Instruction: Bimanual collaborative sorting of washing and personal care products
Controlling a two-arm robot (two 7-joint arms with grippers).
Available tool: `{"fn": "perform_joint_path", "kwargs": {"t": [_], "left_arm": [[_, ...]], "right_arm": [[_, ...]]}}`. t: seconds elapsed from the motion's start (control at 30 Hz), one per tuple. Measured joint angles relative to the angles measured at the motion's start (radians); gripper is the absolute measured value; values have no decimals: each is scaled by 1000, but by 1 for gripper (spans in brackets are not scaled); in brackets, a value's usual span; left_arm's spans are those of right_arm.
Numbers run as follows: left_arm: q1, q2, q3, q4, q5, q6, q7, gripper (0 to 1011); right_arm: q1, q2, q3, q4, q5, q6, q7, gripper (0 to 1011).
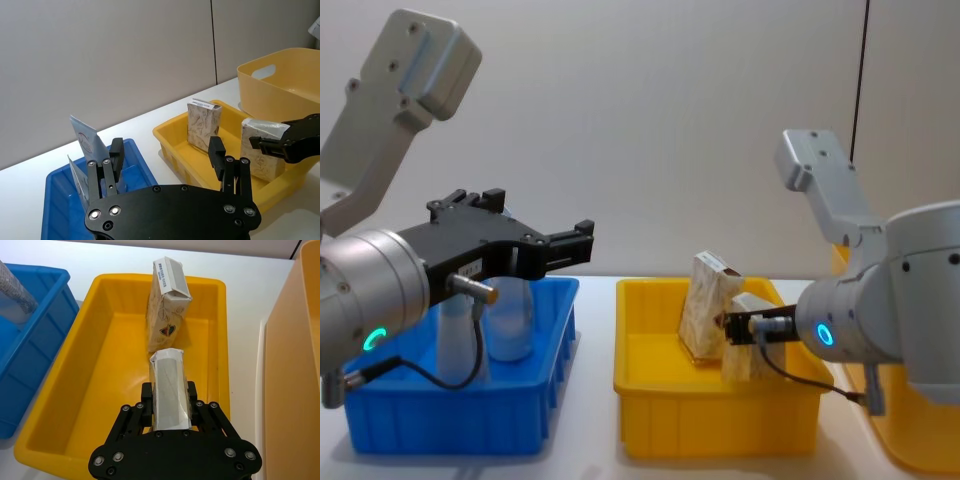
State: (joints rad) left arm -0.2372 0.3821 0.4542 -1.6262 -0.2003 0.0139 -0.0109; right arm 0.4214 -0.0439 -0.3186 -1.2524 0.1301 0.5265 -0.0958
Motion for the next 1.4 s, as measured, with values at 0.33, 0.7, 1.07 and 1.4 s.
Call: {"fn": "perform_joint_path", "kwargs": {"t": [0.33, 0.7, 1.07, 1.4], "left_arm": [[0, 0, 0, 0, 0, 0, 0, 1001], [0, 0, 0, 0, 0, 0, 0, 1001], [0, 0, 0, 0, 0, 0, 0, 1001], [0, 0, 0, 0, 0, 0, 0, 1001]], "right_arm": [[-7, 6, -8, -19, -22, -39, 4, 347], [-23, 17, -7, -69, -32, -114, 24, 340], [-49, 43, 7, -160, -48, -199, 39, 338], [-87, 73, 30, -271, -101, -241, -7, 338]]}}
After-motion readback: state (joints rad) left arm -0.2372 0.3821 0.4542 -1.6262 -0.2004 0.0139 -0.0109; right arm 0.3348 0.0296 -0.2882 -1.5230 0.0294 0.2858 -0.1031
